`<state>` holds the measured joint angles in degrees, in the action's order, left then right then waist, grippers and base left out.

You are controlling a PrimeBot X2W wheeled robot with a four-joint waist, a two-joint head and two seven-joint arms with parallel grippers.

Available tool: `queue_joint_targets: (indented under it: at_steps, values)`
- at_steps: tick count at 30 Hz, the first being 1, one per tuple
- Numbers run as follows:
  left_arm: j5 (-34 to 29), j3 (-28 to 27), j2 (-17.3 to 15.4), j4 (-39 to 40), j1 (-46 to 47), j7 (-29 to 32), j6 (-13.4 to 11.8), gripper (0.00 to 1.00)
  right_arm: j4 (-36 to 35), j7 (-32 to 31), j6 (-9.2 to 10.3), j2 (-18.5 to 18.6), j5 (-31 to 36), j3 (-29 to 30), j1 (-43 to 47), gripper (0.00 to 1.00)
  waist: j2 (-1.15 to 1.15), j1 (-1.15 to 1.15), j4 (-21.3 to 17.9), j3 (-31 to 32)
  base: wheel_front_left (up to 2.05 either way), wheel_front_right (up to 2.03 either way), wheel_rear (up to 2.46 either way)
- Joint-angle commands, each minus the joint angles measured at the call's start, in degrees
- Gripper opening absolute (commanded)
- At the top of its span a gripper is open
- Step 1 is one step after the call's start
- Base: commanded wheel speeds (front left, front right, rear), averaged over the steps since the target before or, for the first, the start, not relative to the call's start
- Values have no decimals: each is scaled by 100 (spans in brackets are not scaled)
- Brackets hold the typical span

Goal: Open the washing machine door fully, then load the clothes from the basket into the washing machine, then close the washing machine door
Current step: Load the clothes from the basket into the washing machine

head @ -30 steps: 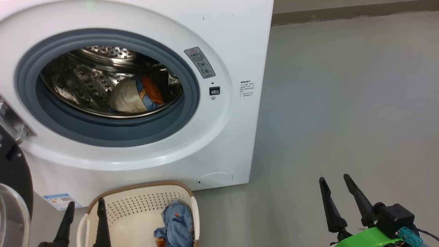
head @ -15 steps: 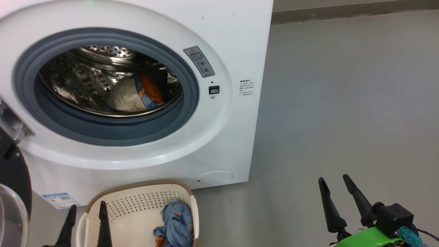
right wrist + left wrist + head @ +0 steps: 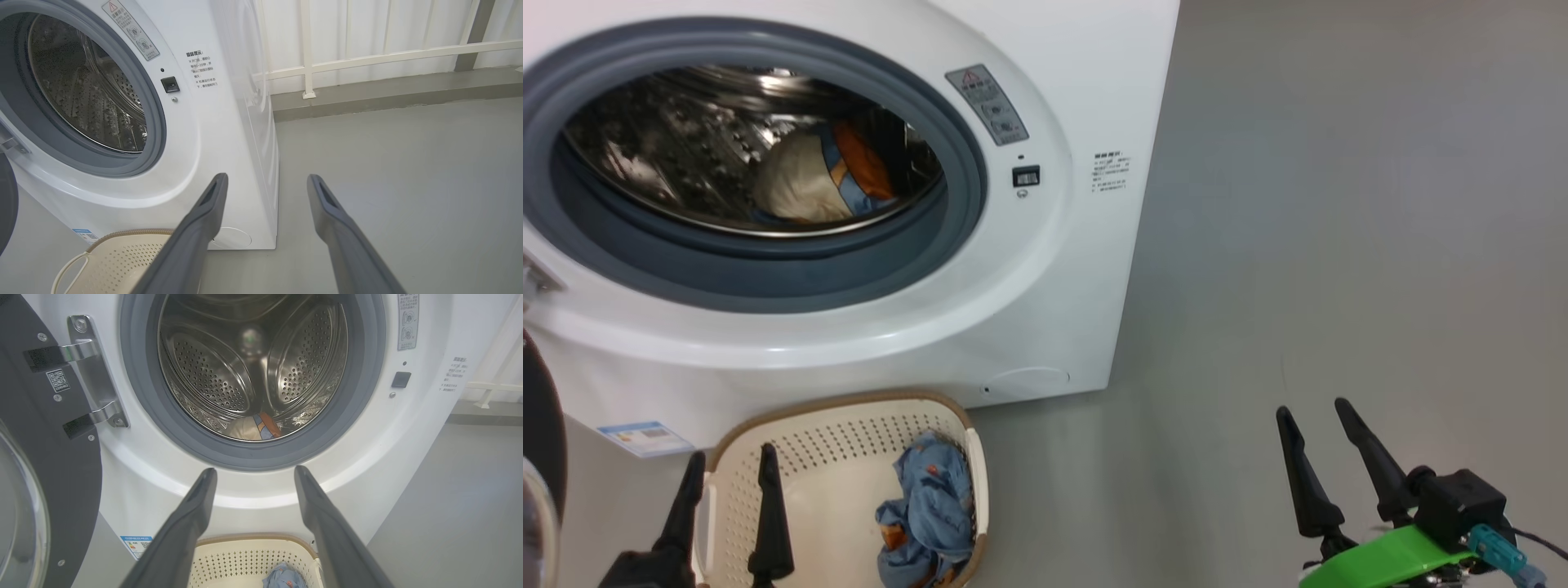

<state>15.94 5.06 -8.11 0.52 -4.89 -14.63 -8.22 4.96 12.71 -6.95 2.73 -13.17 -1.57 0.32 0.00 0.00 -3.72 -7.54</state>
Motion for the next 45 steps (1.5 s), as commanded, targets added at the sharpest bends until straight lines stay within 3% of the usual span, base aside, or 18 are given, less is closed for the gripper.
queue_joint_targets:
  at_steps: [1, 20, 36, 45]
  values:
    - [-9, -235, -45, 67, 330, -37, 48, 100, -169, 39, -54, 22, 33, -202, -267, 100, 0, 0, -61, -296, 0, 0, 0]
    - [-78, -433, -8, -854, 1635, -37, 522, 100, -114, 173, -54, 18, 10, -345, -930, 100, 0, 0, -328, -2023, 0, 0, 0]
    - [157, -203, -346, -3362, 3395, 452, 1191, 100, -114, 227, -54, 15, -148, -568, -1537, 100, 0, 0, -700, -3308, 0, 0, 0]
    - [556, 90, -410, -4594, 3969, 945, 1526, 100, -176, 228, -54, 15, -256, -628, -1688, 100, 0, 0, -851, -3642, 0, 0, 0]
